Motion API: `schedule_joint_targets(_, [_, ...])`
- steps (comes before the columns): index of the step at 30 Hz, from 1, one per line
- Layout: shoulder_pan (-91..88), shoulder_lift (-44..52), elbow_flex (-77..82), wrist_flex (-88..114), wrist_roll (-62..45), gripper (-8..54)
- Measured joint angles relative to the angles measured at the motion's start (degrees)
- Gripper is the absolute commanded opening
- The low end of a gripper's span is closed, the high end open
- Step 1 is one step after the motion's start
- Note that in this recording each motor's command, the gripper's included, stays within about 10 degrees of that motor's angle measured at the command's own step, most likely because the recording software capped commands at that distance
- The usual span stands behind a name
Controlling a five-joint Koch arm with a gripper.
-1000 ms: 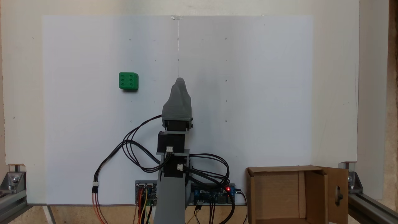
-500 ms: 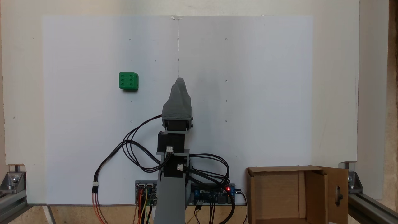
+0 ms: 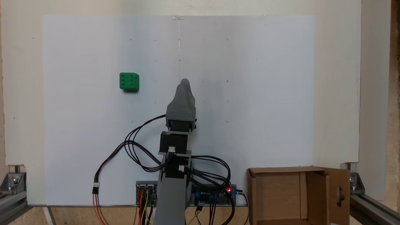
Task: Grasp a green dice and put it in the bin.
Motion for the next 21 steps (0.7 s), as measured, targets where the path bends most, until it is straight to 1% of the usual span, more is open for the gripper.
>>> schedule_joint_targets(4, [0.2,0.0,-2.5,8.1,0.0,42.7])
schedule_joint_targets(18, [0.7,-0.1,-17.8,53.6,0.0,43.5])
schedule_joint_targets(21, [0.8,0.0,-18.9,60.8,0.0,43.3])
